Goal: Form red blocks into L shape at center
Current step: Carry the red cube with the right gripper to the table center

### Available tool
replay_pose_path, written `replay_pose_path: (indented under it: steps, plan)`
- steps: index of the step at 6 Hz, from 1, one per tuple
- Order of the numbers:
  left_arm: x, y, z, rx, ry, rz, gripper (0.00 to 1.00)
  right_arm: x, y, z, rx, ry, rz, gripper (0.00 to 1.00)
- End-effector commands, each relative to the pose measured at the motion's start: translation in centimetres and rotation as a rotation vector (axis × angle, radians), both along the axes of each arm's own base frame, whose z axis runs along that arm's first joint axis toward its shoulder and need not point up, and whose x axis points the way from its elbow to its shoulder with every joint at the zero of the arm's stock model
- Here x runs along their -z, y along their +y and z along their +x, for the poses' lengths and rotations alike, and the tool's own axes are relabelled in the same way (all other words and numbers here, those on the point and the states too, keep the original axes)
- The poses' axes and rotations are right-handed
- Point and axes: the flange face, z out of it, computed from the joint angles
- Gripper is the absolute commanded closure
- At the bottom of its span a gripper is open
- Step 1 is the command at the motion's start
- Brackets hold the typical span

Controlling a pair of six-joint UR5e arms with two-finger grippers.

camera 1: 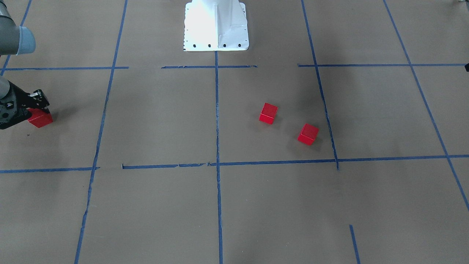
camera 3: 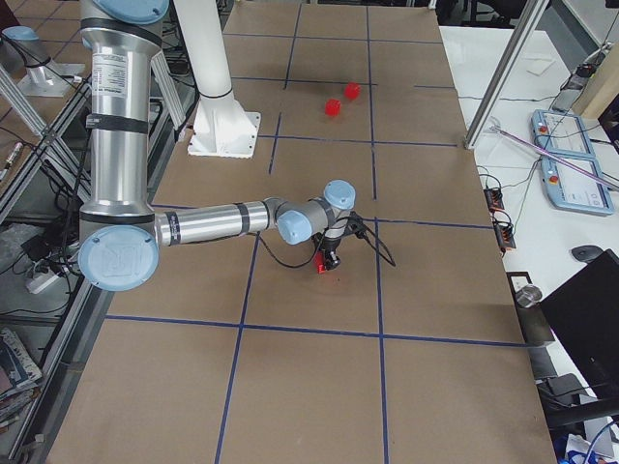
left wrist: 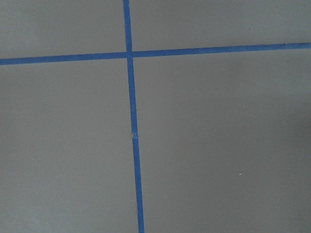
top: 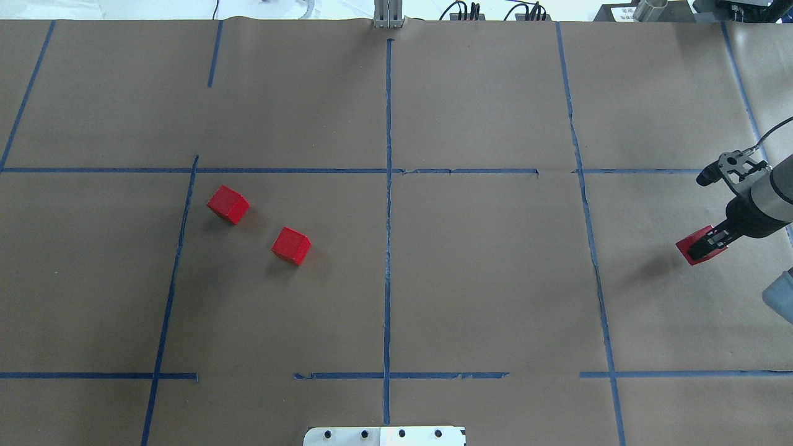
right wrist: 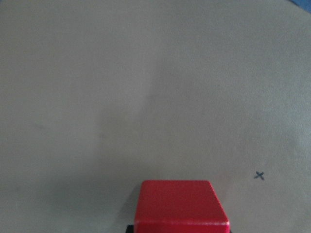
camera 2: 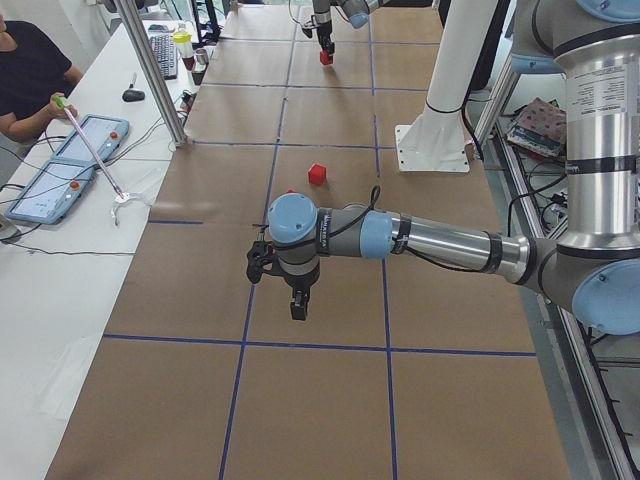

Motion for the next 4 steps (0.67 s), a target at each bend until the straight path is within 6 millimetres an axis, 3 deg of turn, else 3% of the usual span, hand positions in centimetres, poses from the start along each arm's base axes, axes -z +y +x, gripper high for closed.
replay_pose_path:
  steps: [1,2,3,4]
  plan:
    - [1.2,0.0,0.0,0.0,0.001,0.023,0.0,11.3,-0.3,-4.8,-0.146,-0.112,-0.069,1.0]
    - [1.4,0.0,0.0,0.0,0.002,0.029,0.0,16.3,1.0,-11.1,-0.176,-0.16,-0.169,1.0]
    - [1.5,0.0,0.1,-0.003,0.0,0.031,0.0,21.3,1.8,-15.5,-0.25,-0.192,-0.252,1.0]
    - [1.6,-0.1,0.1,-0.001,0.0,0.032,0.0,25.3,4.2,-21.2,-0.286,-0.186,-0.282,1.0]
